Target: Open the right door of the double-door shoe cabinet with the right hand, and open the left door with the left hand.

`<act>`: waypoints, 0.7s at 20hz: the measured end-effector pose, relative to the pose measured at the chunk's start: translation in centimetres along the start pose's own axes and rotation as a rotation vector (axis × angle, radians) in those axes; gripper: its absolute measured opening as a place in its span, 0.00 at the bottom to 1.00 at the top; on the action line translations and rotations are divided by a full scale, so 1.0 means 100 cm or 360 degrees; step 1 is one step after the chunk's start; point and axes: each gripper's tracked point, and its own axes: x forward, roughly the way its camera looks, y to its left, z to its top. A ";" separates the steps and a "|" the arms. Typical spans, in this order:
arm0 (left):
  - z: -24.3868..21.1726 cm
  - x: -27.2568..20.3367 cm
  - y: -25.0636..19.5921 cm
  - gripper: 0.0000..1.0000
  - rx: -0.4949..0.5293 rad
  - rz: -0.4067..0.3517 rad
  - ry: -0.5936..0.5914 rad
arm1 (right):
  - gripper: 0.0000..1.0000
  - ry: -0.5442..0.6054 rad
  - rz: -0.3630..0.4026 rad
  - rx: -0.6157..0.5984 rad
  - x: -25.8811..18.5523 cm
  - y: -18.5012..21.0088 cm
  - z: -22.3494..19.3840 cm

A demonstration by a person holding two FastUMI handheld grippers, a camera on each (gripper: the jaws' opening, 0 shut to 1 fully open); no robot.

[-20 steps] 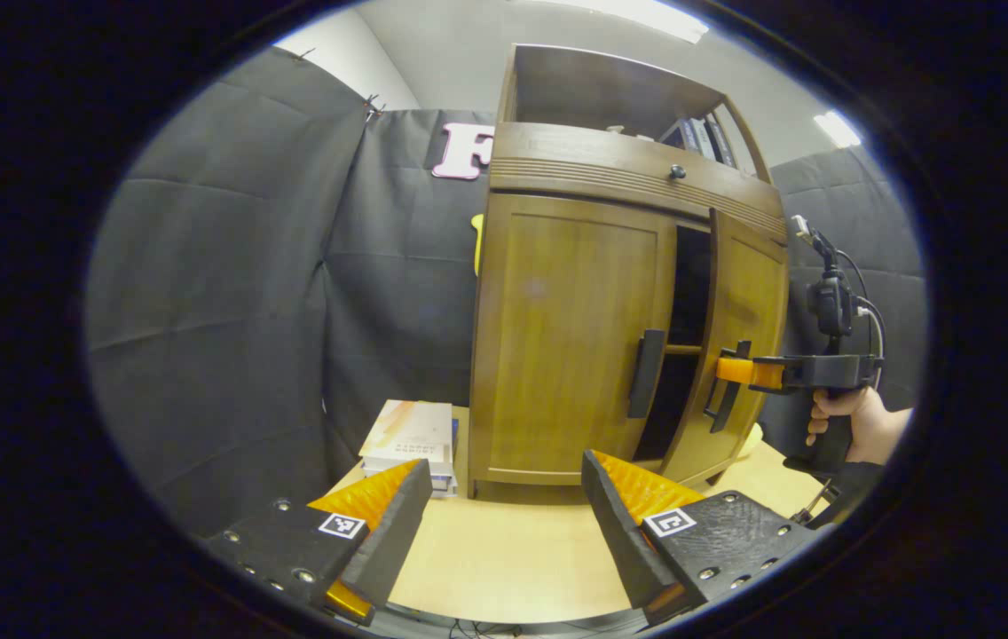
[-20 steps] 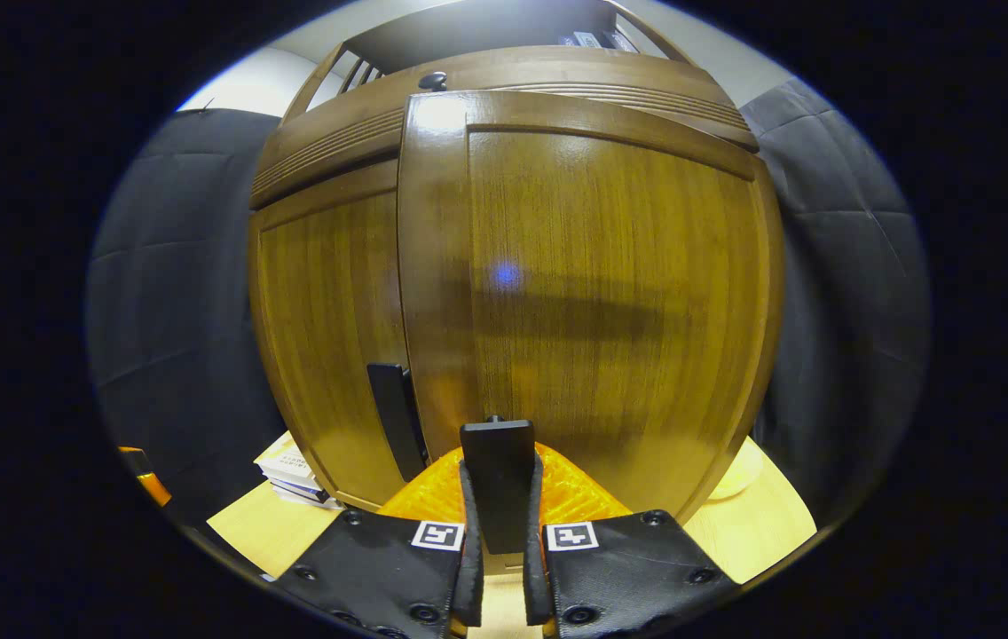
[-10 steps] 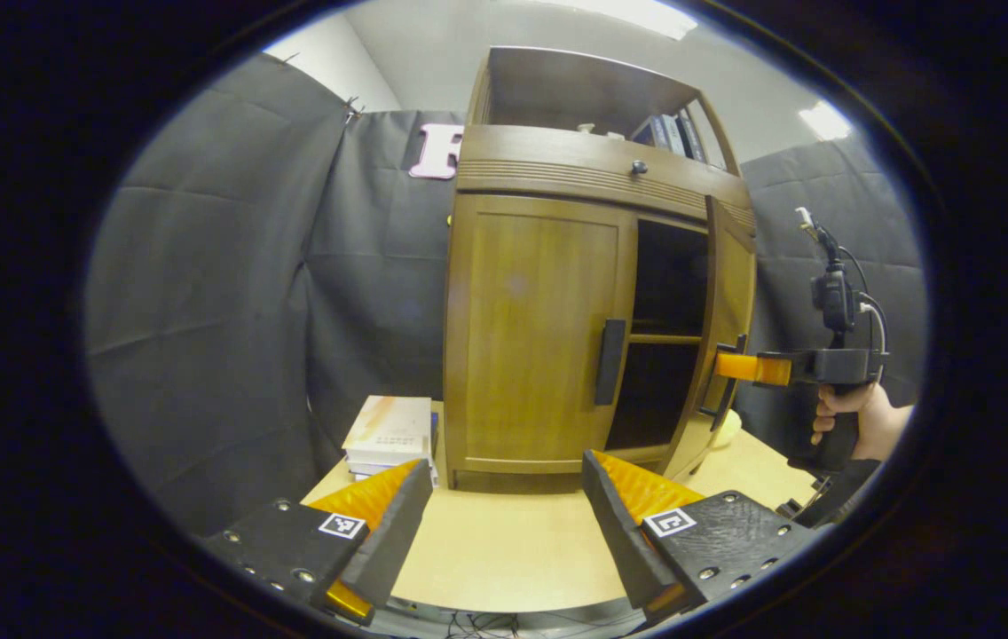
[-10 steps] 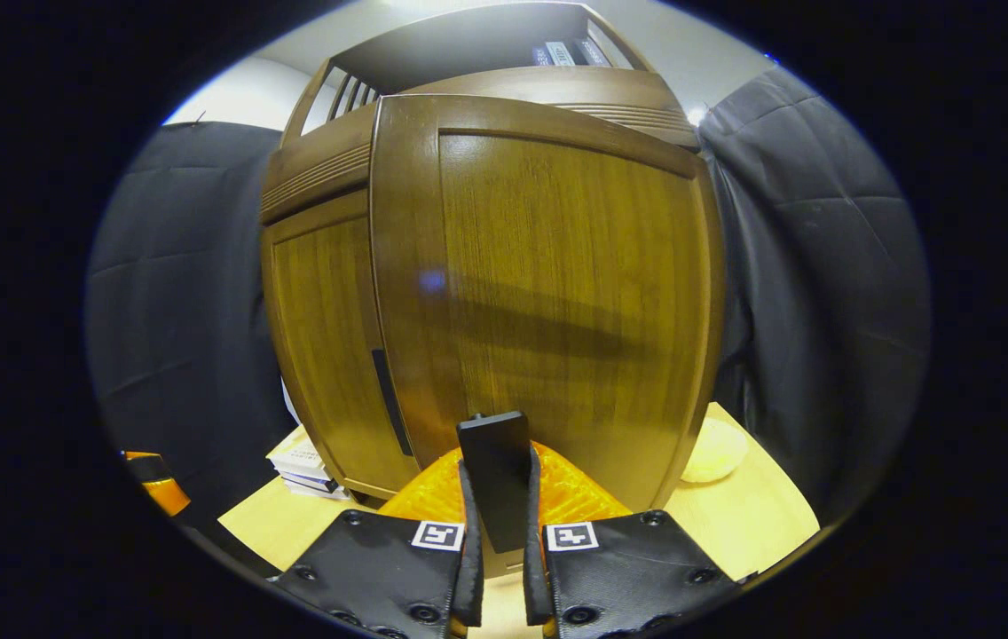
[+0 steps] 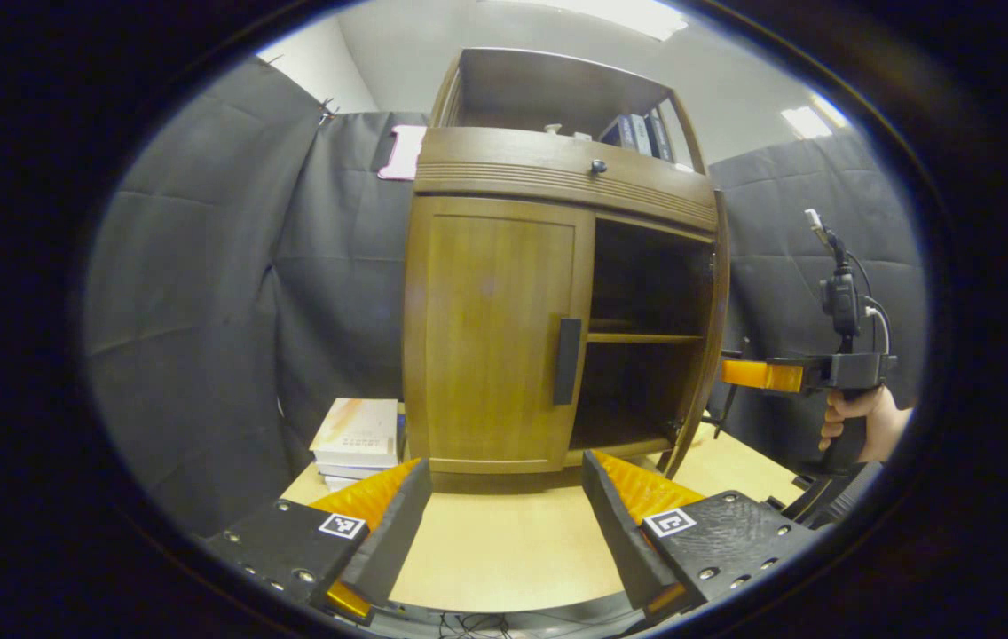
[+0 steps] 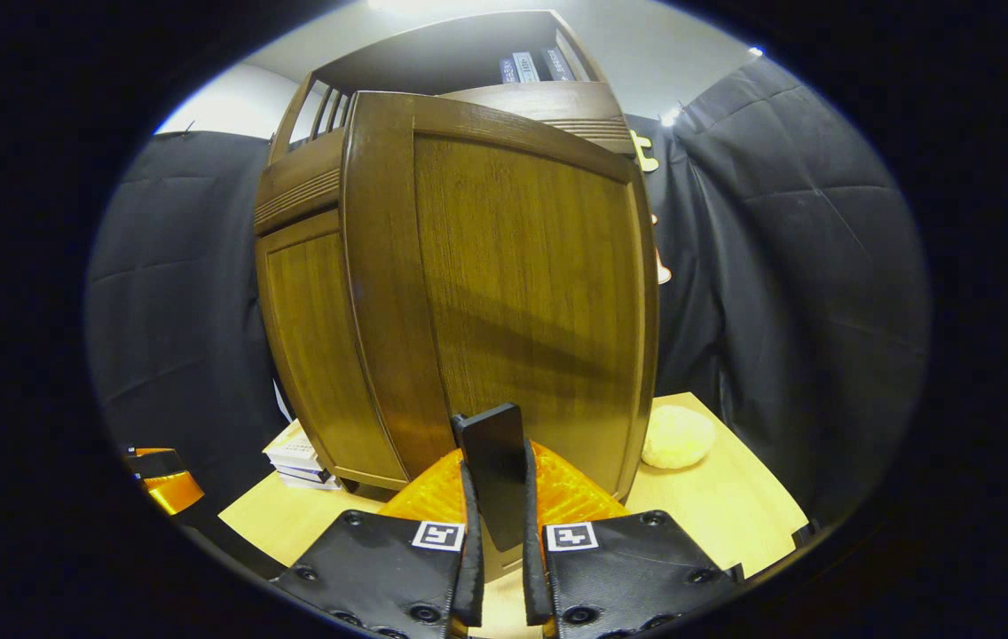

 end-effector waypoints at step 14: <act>0.001 0.008 -0.026 0.99 0.0017 -0.0097 0.0014 | 0.19 0.0042 -0.0029 0.0034 -0.044 -0.072 -0.008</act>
